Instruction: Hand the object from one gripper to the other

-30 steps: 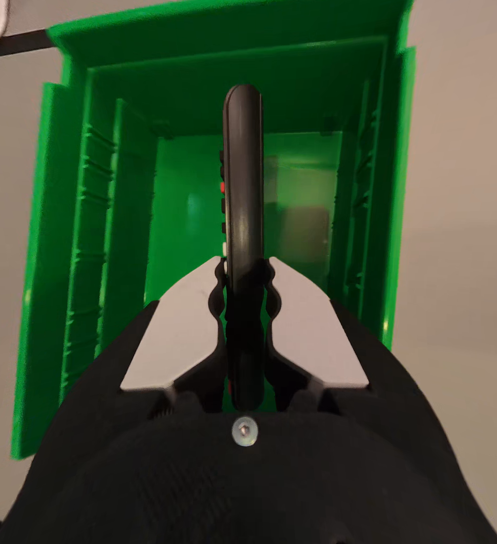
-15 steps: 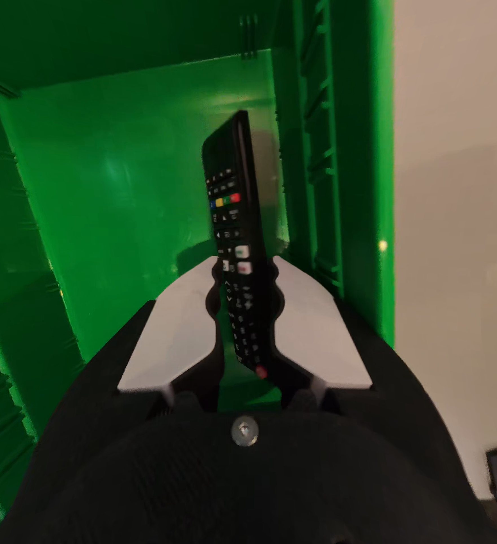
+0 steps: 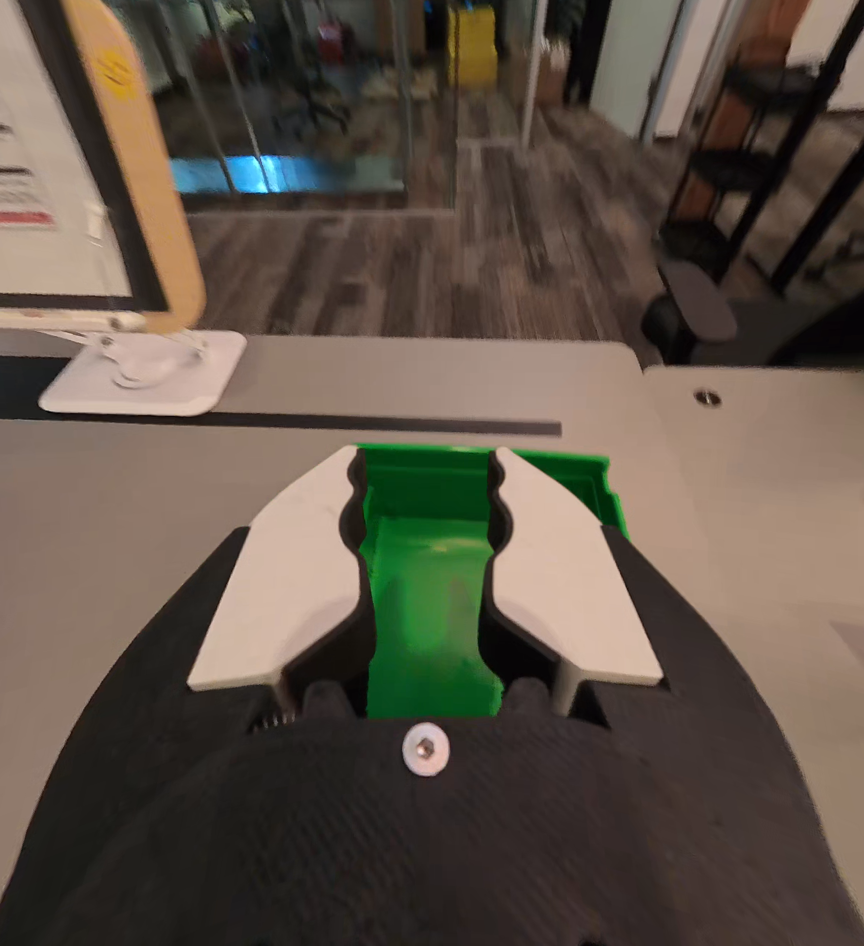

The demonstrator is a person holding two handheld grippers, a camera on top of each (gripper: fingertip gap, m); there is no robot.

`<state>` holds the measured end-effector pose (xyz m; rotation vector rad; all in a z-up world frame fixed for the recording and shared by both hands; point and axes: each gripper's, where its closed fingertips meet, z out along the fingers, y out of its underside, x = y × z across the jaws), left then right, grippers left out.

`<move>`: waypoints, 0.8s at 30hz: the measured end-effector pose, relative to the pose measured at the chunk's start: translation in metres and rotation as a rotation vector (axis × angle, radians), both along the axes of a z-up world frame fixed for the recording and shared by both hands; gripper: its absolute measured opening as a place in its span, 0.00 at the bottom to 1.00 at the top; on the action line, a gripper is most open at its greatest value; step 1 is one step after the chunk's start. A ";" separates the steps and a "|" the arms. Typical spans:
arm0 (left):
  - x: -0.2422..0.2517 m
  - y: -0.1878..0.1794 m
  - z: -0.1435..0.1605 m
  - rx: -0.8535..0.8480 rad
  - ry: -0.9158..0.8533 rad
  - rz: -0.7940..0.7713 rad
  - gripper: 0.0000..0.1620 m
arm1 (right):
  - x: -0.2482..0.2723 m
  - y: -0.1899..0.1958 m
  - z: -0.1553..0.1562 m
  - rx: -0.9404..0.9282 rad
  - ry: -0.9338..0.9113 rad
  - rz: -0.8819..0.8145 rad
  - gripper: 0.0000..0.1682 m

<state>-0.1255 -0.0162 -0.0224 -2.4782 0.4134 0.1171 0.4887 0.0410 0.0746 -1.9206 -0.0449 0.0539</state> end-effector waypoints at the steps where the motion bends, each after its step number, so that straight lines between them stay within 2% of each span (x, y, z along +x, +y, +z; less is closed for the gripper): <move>1: -0.011 0.000 -0.017 -0.093 -0.019 0.048 0.29 | -0.010 -0.001 0.007 0.023 -0.015 0.024 0.27; 4: -0.020 0.001 -0.054 -0.294 -0.116 0.096 0.30 | -0.036 -0.003 0.016 0.036 -0.087 0.074 0.27; 8: -0.025 0.009 -0.074 -0.350 -0.075 0.079 0.32 | -0.062 -0.001 0.016 0.017 -0.197 0.122 0.27; 12: -0.020 0.016 -0.078 -0.358 -0.036 0.055 0.29 | -0.078 0.004 0.007 -0.022 -0.267 0.155 0.27; 17: -0.022 0.023 -0.093 -0.410 0.039 0.032 0.18 | -0.084 0.005 0.000 -0.059 -0.334 0.173 0.27; 20: -0.017 0.018 -0.086 -0.413 -0.003 0.011 0.13 | -0.083 0.005 0.002 -0.054 -0.335 0.168 0.27; 24: -0.014 0.016 -0.047 -0.251 -0.066 0.008 0.12 | -0.085 0.002 0.007 -0.034 -0.328 0.175 0.27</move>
